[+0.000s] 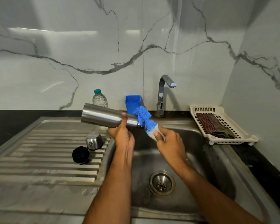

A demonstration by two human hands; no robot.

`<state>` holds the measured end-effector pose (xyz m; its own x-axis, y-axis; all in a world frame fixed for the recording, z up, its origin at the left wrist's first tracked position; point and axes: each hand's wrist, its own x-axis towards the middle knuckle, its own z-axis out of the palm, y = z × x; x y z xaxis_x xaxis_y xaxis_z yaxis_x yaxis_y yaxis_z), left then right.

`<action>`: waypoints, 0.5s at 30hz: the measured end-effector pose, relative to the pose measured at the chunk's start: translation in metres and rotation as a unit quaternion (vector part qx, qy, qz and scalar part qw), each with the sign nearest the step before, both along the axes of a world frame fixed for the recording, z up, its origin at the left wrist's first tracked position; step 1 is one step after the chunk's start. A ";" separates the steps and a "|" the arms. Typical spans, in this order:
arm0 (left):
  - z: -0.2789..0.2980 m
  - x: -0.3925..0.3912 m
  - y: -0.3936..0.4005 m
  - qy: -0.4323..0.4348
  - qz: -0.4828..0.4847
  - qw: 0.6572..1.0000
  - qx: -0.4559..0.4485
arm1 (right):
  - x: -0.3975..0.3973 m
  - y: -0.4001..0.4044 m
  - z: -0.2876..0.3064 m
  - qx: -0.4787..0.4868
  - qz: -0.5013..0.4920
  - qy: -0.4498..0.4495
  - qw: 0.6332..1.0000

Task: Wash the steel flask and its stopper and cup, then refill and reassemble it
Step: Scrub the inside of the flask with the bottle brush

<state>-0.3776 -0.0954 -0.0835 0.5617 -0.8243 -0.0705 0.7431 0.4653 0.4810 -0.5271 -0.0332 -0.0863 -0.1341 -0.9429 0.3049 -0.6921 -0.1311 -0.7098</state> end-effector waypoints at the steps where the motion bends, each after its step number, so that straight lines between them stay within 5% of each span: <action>1: 0.001 -0.002 0.000 -0.018 -0.003 1.000 0.001 | 0.000 -0.003 0.002 0.001 -0.003 -0.004 1.000; 15: 0.001 0.002 -0.004 -0.040 -0.030 0.999 -0.006 | 0.002 -0.002 0.003 -0.001 -0.011 -0.014 1.000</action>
